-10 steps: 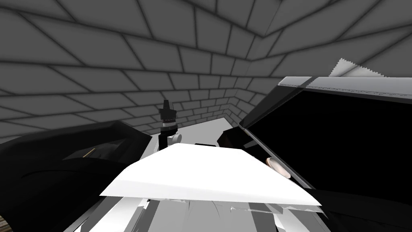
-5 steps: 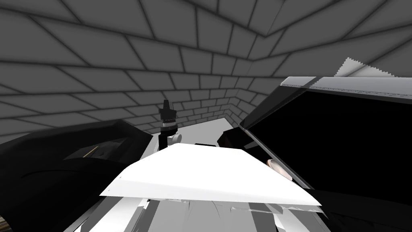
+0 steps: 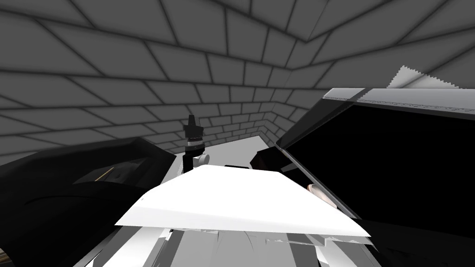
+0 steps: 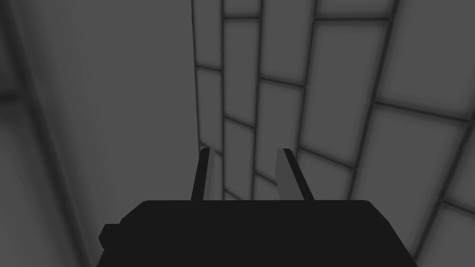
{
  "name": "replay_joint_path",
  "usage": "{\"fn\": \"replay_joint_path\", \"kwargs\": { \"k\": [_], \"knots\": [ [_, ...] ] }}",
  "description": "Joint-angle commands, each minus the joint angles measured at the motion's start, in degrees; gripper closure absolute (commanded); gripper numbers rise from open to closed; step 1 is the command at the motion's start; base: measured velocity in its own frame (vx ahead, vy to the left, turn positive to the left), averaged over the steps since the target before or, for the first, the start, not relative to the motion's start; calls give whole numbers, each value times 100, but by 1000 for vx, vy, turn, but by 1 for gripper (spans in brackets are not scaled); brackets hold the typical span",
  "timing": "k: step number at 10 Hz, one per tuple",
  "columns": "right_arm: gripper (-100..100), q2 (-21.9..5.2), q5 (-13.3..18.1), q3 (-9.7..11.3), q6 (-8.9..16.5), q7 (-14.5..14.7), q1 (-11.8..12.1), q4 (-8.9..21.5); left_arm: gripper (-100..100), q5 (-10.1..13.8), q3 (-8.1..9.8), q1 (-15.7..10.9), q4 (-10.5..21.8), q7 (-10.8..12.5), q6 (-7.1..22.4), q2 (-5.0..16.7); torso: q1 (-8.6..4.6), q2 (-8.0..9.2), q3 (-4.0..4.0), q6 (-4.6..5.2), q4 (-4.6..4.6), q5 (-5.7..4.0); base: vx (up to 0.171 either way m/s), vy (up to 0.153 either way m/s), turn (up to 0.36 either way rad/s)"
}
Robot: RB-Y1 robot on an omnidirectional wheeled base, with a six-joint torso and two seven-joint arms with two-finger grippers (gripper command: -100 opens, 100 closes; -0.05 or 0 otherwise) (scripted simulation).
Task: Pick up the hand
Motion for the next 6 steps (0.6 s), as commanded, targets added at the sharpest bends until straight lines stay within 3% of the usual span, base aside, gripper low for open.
{"fn": "replay_joint_path", "kwargs": {
  "k": [1,3,4,6],
  "knots": [
    [-100,57,88,-34,-104,-27,-76,183,0,0,0,0,0,0,0,0,0,0,0,0,0,0,4,-20,13],
    [-100,69,104,-38,-116,-30,-101,228,0,0,0,0,0,0,0,0,1,1,1,0,0,0,1,-16,7],
    [100,73,109,-40,-132,-33,-108,245,0,0,0,0,0,0,0,0,4,2,1,1,0,1,0,0,0],
    [100,70,109,-40,-127,-32,-104,246,0,0,0,0,0,0,0,0,8,2,2,-2,2,0,0,0,0]
  ]
}}
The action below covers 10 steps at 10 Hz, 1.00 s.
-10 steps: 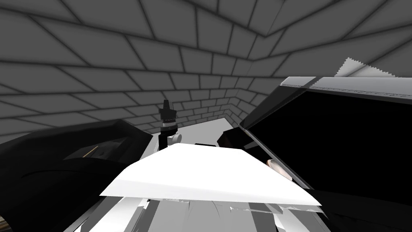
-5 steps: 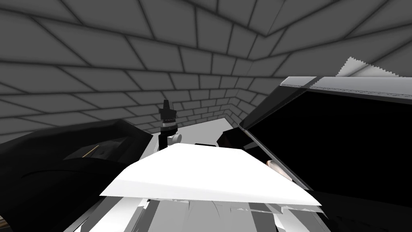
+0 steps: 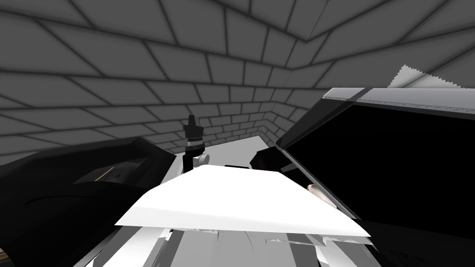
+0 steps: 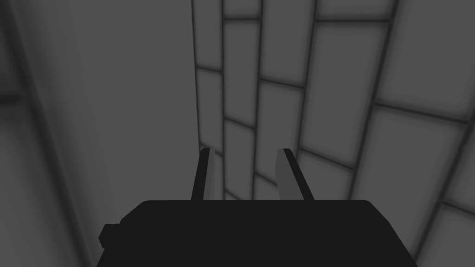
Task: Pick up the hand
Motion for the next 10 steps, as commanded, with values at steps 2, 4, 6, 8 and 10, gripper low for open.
{"fn": "replay_joint_path", "kwargs": {
  "k": [2,4,6,8,10],
  "knots": [
    [100,0,0,0,0,0,0,0,0,0,0,0,0,0,0,0,0,0,0,0,0,0,0,0,0],
    [100,-50,-75,28,83,22,78,-174,0,0,0,0,0,0,0,0,0,0,0,0,0,0,-1,8,-4],
    [100,-123,-186,70,202,54,175,-397,0,0,0,0,0,0,0,0,9,3,1,1,0,2,-3,28,-17],
    [100,-232,-352,133,380,102,321,-732,0,0,0,0,0,0,0,0,13,2,1,1,0,4,-4,29,-16],
    [100,-305,-464,175,499,134,418,-955,0,0,0,0,0,0,0,0,14,4,2,2,0,4,-6,29,-14]
  ]
}}
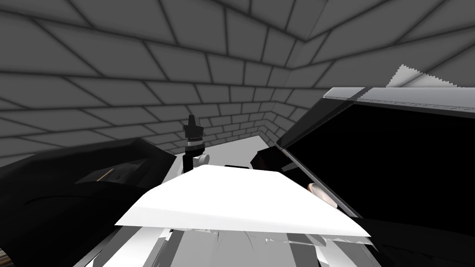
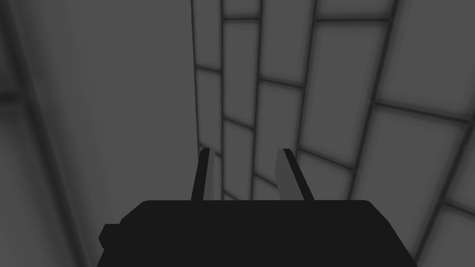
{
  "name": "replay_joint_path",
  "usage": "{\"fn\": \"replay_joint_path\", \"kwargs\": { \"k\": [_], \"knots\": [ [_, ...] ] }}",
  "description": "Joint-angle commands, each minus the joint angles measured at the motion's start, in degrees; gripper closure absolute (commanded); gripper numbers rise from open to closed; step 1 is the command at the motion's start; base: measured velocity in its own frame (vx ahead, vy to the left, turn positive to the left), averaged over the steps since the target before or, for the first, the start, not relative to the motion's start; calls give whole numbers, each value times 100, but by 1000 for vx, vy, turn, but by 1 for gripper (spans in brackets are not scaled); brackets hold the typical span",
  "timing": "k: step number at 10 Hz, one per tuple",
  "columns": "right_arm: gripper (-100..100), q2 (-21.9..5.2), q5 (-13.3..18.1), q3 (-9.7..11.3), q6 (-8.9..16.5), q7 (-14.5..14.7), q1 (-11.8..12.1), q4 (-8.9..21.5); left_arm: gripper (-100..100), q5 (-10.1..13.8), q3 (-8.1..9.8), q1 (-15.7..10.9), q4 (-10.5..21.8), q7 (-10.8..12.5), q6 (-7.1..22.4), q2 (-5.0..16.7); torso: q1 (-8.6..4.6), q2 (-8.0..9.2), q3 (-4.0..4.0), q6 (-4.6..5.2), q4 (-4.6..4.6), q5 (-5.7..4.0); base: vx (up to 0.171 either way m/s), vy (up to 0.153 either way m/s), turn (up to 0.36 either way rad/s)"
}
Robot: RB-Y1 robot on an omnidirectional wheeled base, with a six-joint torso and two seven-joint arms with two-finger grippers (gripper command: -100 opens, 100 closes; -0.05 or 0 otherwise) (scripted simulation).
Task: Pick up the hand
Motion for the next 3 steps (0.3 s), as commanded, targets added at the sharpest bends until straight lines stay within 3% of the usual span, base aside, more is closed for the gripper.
{"fn": "replay_joint_path", "kwargs": {
  "k": [1,2,3],
  "knots": [
    [100,-63,-99,39,106,31,73,-179,0,0,0,0,0,0,0,0,0,0,0,0,0,0,-6,25,-14],
    [100,-38,-59,23,64,17,44,-111,0,0,0,0,0,0,0,0,-1,0,0,0,0,0,-3,11,-4],
    [0,-41,-66,26,78,21,48,-124,0,0,0,0,0,0,0,0,-6,-2,-1,-1,0,-1,0,0,0]
  ]
}}
